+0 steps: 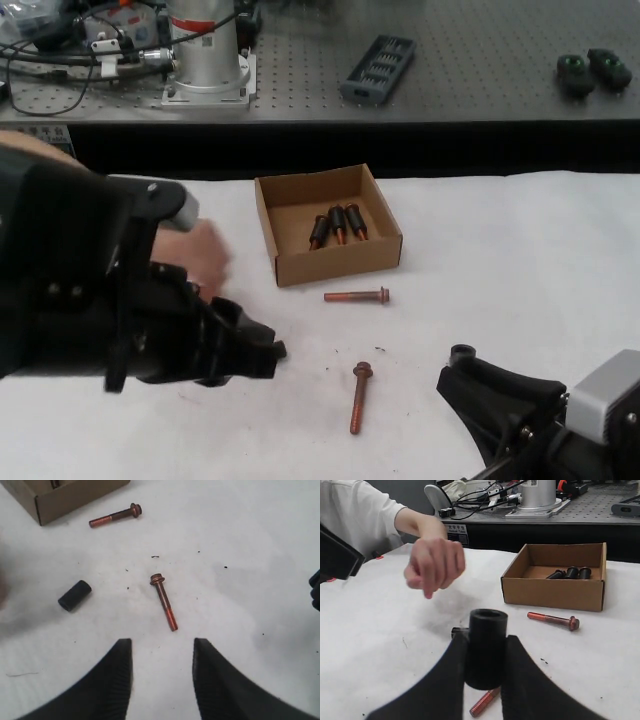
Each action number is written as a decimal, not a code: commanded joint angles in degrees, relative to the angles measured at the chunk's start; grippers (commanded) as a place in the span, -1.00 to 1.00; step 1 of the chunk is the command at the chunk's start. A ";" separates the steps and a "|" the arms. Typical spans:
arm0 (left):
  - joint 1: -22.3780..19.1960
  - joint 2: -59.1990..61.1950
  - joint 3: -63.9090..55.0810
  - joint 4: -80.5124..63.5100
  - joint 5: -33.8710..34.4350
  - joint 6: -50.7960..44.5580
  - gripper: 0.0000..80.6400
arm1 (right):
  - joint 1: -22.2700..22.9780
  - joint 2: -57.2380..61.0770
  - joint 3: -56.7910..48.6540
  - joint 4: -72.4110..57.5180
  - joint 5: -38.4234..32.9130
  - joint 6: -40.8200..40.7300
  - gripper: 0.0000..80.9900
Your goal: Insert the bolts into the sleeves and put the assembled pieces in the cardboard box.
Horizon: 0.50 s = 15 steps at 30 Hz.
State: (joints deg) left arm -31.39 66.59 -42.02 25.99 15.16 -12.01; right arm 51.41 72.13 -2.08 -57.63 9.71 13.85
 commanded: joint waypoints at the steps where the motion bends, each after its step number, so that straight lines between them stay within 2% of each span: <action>1: -0.58 5.50 -3.08 2.54 -0.76 0.39 -0.27 | 0.08 -0.51 0.00 -3.19 3.88 3.02 -0.86; 5: -0.79 14.00 -6.18 2.75 -0.76 0.39 -0.26 | 0.08 -0.51 0.71 -4.06 6.60 3.72 -0.86; 9: -1.56 21.73 -10.26 2.65 -0.71 0.50 -0.26 | 0.08 -0.65 2.08 -12.25 12.20 5.61 -0.86; 15: -4.42 29.49 -16.89 2.65 -0.39 0.62 -0.26 | 0.08 -0.64 2.08 -10.09 12.95 5.47 -0.86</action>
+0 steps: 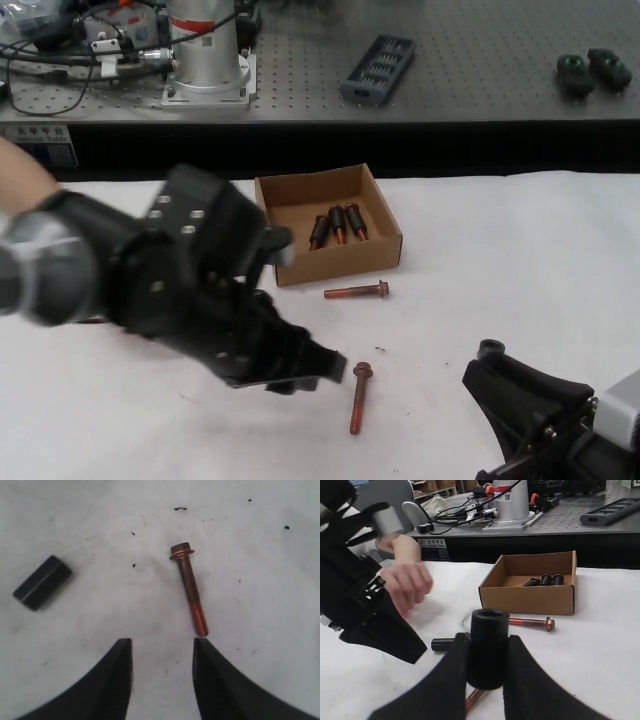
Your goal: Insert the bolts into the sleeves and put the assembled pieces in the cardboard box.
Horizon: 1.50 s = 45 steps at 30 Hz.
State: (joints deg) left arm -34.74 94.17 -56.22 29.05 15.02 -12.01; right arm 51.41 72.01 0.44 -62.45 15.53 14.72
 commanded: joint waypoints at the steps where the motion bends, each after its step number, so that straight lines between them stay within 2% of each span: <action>1: -1.49 2.68 -3.62 -0.40 -0.36 0.62 -0.26 | 0.08 -0.52 -0.44 -5.27 7.13 4.61 -0.86; 10: -2.79 8.63 -13.13 8.75 -8.52 3.38 -0.26 | 0.08 -0.52 -0.44 -5.27 7.13 5.08 -0.86; 45: -2.79 22.81 -13.79 8.78 -9.67 3.06 -0.26 | 0.08 -0.52 -0.44 -5.22 7.02 6.24 -0.86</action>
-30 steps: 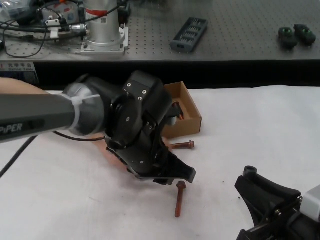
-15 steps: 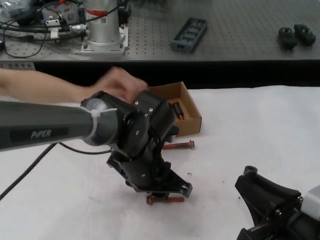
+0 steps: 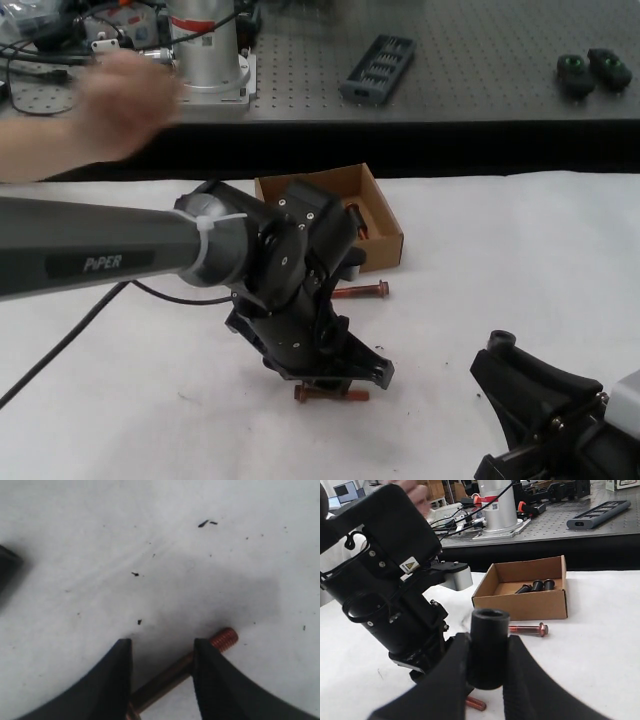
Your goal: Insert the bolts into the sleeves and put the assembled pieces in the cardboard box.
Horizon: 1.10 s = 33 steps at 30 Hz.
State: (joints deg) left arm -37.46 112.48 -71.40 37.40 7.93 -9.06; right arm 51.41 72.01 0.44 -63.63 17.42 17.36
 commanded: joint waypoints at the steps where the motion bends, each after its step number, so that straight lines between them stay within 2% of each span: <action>1: -0.07 4.50 1.38 0.43 -2.58 0.11 -0.26 | 0.08 -0.52 -0.44 -4.05 5.12 3.59 -0.86; 5: -0.07 4.50 0.27 1.51 -2.58 1.75 -0.26 | 0.08 -0.52 -0.44 -4.05 5.12 3.59 -0.86; 10: -0.07 4.50 -4.69 9.64 -2.75 3.75 -0.26 | 0.08 -0.52 -0.44 -4.05 5.12 3.41 -0.86; 15: -0.07 3.36 -9.69 17.25 -5.70 5.37 -0.26 | 0.08 -0.52 -0.44 -4.05 5.12 3.41 -0.86; 25: -0.07 -7.87 -9.99 16.41 -7.93 14.31 -0.26 | 0.08 -0.52 -0.44 -3.56 5.12 3.42 -0.86; 29: -0.07 -11.58 -9.99 17.31 -4.76 20.03 -0.26 | 0.08 -0.52 -0.44 -3.56 5.12 3.42 -0.86; 33: -0.07 -12.99 -9.99 20.52 2.03 31.06 -0.26 | 0.08 -0.52 -0.44 -3.56 5.12 3.42 -0.86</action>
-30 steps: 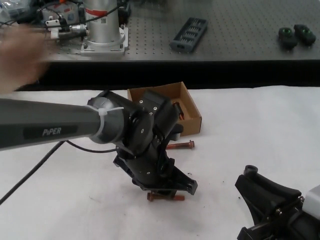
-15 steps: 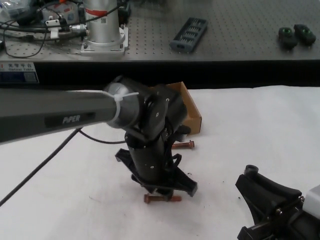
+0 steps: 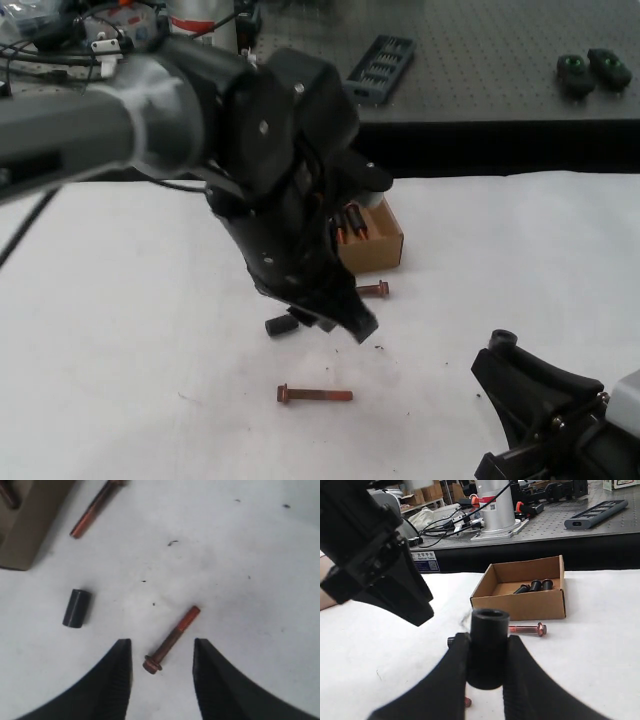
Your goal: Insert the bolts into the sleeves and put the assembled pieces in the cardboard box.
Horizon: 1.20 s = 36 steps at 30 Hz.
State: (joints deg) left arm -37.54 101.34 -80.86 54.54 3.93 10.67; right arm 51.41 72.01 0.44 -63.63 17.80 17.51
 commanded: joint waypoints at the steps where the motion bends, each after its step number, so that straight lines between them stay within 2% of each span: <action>1: 0.00 -1.82 -0.53 4.52 6.29 14.27 -0.26 | 0.08 -0.52 -0.44 -3.56 4.74 3.26 -0.86; 6: 0.00 -1.82 1.98 5.50 4.90 25.80 -0.26 | 0.08 -0.52 -0.44 -3.26 4.74 3.26 -0.86; 16: 0.00 -1.82 8.22 -2.29 2.24 39.40 -0.26 | 0.08 -0.52 -0.44 -3.28 4.74 3.36 -0.86; 25: 0.00 -1.82 12.16 -10.04 2.24 47.42 -0.26 | 0.08 -0.52 -0.44 -3.28 4.74 3.45 -0.86; 32: 0.00 -1.82 15.70 -15.69 2.24 48.41 -0.26 | 0.08 -0.52 -0.44 -3.28 4.74 3.45 -0.86; 34: 0.00 -1.70 16.88 -17.36 2.24 48.41 -0.16 | 0.08 -0.52 -0.44 -3.28 4.74 3.45 -0.86; 36: 0.00 -1.26 17.35 -18.00 2.24 47.85 0.09 | 0.08 -0.52 -0.44 -3.28 4.74 3.45 -0.86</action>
State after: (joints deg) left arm -37.54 100.13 -64.82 39.43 6.21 58.60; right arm 51.41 72.01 0.44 -63.63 18.21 17.51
